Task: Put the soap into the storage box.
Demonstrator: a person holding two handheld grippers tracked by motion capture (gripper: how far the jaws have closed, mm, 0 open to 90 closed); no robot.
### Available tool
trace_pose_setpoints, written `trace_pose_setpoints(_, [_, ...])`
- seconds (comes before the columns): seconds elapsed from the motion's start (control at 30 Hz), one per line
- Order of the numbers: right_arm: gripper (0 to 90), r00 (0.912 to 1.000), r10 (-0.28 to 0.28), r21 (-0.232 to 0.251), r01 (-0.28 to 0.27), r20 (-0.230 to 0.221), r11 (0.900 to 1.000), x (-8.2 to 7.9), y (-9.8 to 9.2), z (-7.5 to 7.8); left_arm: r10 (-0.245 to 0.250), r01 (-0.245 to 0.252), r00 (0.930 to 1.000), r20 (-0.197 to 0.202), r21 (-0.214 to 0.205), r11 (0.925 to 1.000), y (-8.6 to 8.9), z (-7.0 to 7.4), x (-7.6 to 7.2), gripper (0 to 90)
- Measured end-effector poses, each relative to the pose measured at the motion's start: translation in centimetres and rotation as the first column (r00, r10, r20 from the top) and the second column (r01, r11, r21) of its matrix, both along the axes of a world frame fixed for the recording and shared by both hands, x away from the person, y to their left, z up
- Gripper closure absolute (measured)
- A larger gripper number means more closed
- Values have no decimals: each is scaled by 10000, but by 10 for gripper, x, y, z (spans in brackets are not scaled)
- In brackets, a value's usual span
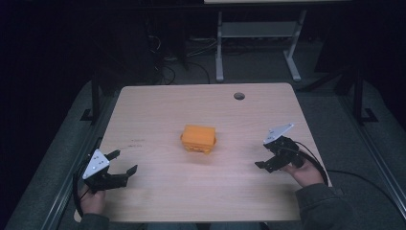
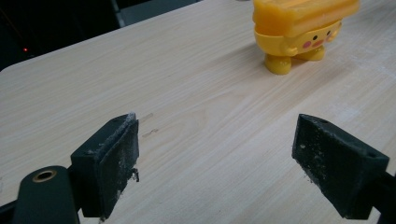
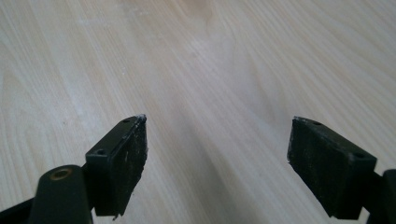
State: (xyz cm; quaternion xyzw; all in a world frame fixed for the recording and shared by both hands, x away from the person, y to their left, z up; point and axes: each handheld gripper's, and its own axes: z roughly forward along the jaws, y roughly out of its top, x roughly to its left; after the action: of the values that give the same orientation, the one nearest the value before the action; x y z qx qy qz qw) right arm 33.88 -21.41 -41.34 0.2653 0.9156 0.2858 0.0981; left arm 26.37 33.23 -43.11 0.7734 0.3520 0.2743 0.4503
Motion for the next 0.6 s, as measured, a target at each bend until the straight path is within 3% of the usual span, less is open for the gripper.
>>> trace_pose_setpoints(0.6, [195,9988,-425,469,413,228,9980,-41,-28,-26,-187,187,9998,-23,199,9996,-4,-1,0,139])
